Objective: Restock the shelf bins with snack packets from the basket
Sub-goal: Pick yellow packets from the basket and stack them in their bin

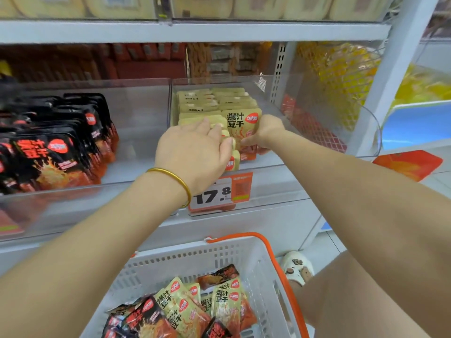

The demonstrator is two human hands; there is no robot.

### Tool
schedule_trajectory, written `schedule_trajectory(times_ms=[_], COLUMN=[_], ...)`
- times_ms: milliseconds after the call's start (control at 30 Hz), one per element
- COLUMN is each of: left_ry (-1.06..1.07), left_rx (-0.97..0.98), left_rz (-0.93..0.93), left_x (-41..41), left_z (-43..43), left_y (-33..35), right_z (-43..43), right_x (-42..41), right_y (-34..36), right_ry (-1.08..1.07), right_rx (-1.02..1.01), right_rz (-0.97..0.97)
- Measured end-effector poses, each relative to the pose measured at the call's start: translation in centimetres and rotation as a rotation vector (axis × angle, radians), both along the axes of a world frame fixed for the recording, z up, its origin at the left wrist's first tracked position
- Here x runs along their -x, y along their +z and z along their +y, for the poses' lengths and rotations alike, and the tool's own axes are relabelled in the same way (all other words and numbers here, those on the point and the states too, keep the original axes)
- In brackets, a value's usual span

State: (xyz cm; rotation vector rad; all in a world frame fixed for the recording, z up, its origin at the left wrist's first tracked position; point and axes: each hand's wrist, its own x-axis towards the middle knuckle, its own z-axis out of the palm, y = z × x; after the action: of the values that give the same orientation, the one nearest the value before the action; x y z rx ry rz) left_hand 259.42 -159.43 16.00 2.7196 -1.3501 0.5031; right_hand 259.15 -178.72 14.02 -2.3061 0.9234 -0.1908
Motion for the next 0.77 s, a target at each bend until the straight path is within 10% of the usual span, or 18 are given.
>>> schedule_trajectory(times_ms=[434,601,768], left_ry=[-0.348,-0.322,-0.197], left_rx=[0.505,0.154,-0.139], left_rz=[-0.009,0.215,0.39], left_x=[4.5,5.1,4.2], left_z=[7.1,11.8,12.8], left_y=[-3.0,-11.0,-16.2], right_z=[7.0,13.2,15.4], right_x=[11.3,11.9,9.0], right_y=[5.7,-1.9,-17.6], right_ry=[0.128,0.559,0.873], right_rx=[0.115,-0.024,0.309], right_rz=[-0.334,0.349,0.835])
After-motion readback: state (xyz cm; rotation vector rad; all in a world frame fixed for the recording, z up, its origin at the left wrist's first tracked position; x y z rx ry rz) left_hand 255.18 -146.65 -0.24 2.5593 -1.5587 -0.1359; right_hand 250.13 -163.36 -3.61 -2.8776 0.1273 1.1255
